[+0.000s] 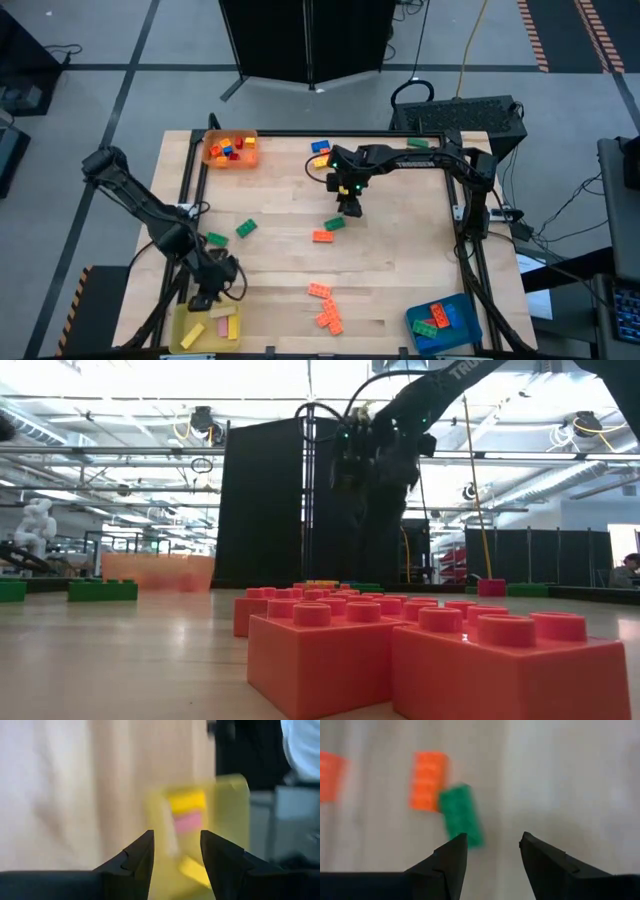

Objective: Sort blocks by size
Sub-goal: Put the green block into the yellow bin

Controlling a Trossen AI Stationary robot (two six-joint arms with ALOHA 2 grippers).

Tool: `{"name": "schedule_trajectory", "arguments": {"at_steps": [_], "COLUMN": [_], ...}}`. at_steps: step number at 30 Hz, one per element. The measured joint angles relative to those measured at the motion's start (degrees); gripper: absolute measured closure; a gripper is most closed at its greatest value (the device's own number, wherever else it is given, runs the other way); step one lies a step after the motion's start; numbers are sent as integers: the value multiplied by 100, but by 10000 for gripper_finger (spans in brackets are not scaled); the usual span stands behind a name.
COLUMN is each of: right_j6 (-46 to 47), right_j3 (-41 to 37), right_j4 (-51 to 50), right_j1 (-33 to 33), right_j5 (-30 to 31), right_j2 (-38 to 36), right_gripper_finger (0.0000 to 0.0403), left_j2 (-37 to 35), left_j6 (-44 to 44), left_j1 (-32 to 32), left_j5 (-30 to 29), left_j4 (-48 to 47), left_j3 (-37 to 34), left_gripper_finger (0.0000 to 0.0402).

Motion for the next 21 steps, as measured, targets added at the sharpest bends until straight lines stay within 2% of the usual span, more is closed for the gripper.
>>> {"name": "schedule_trajectory", "arguments": {"at_steps": [4,9,12,16,21], "right_j6": [178,136,134,246,272], "right_j3": [0,0,0,0,0], "right_j4": [-346,-941,-1247,-1647,-2078], "right_j1": [-1,-46,-158,-392,-749], "right_j5": [825,1359,1597,1905,2048], "right_j2": [0,0,0,0,-40], "right_gripper_finger": [225,225,225,225,225], "left_j2": [-443,-727,-752,-740,-729], "left_j6": [735,1783,2148,2451,3228], "left_j1": [181,398,582,891,1264], "left_j5": [-1415,-3592,-4504,-4851,-4728], "left_j4": [-81,-111,-79,-54,476], "left_j3": [0,0,0,-8,-256], "left_gripper_finger": [240,240,240,240,240]}}
